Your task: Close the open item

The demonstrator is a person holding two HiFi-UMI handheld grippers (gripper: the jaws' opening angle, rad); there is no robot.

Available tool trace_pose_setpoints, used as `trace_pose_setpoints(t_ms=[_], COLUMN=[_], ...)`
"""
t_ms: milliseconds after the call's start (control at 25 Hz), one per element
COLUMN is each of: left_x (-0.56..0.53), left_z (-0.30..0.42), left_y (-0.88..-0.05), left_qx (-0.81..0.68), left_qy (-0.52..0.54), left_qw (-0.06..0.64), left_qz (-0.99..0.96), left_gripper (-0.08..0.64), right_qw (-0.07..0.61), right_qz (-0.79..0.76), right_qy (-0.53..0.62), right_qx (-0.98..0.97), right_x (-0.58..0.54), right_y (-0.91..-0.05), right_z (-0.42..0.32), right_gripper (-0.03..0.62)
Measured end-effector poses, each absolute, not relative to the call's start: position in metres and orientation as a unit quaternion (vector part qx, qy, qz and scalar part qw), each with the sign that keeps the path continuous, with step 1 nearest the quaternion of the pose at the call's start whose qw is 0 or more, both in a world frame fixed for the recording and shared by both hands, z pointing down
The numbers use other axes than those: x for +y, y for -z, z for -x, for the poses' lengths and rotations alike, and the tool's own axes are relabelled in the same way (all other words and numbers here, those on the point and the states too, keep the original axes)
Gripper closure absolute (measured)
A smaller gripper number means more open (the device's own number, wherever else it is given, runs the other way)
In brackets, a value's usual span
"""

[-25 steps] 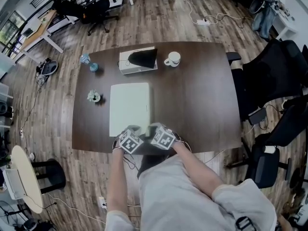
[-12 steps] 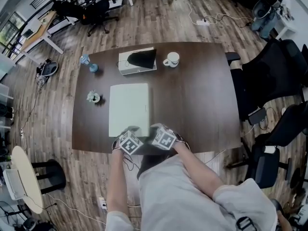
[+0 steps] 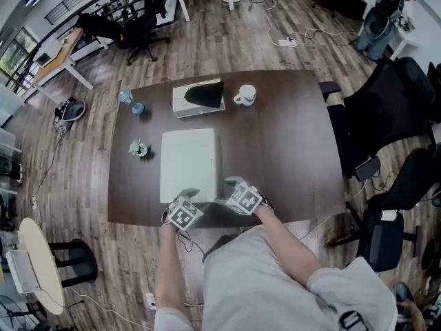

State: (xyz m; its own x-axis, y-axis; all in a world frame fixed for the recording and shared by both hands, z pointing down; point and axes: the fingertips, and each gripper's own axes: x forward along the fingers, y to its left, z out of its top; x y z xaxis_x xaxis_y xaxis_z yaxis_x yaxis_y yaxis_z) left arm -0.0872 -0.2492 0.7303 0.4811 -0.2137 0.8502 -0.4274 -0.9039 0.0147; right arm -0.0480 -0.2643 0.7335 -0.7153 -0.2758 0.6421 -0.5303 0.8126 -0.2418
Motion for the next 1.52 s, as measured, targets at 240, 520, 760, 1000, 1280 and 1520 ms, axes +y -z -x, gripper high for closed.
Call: trace_pose_setpoints(t_ms=[240,520,760,1000,1280,1520], left_x=[-0.241,-0.225,-0.212,-0.201,-0.187,-0.175], left_z=[0.103,0.129,0.155,0.176,0.2,0.217], left_y=[-0.709,-0.676,-0.649,-0.621,-0.6,-0.595], left_qx=[-0.242,-0.339,-0.418,-0.48,-0.524,-0.55], left_qy=[-0.427,-0.328,-0.244,-0.185,-0.122,-0.092], left_qw=[0.123,0.164,0.183,0.188,0.196,0.197], left_qz=[-0.863,-0.866,-0.855,-0.837,-0.82,-0.806], left_gripper=[0.328,0.328,0.328,0.328,0.328,0.328], right_qw=[0.266,0.225,0.199,0.176,0.169,0.163], right_qz=[-0.275,-0.327,-0.365,-0.399,-0.42,-0.433], right_qy=[-0.223,-0.225,-0.223,-0.22,-0.21,-0.212], right_qx=[-0.897,-0.89,-0.882,-0.873,-0.867,-0.861], right_x=[-0.258,-0.24,-0.225,-0.214,-0.2,-0.194], right_y=[-0.718,-0.691,-0.672,-0.655,-0.644,-0.649], right_z=[0.045,0.047,0.047,0.044,0.046,0.046], right_gripper=[0.261,0.266,0.272,0.278,0.281,0.281])
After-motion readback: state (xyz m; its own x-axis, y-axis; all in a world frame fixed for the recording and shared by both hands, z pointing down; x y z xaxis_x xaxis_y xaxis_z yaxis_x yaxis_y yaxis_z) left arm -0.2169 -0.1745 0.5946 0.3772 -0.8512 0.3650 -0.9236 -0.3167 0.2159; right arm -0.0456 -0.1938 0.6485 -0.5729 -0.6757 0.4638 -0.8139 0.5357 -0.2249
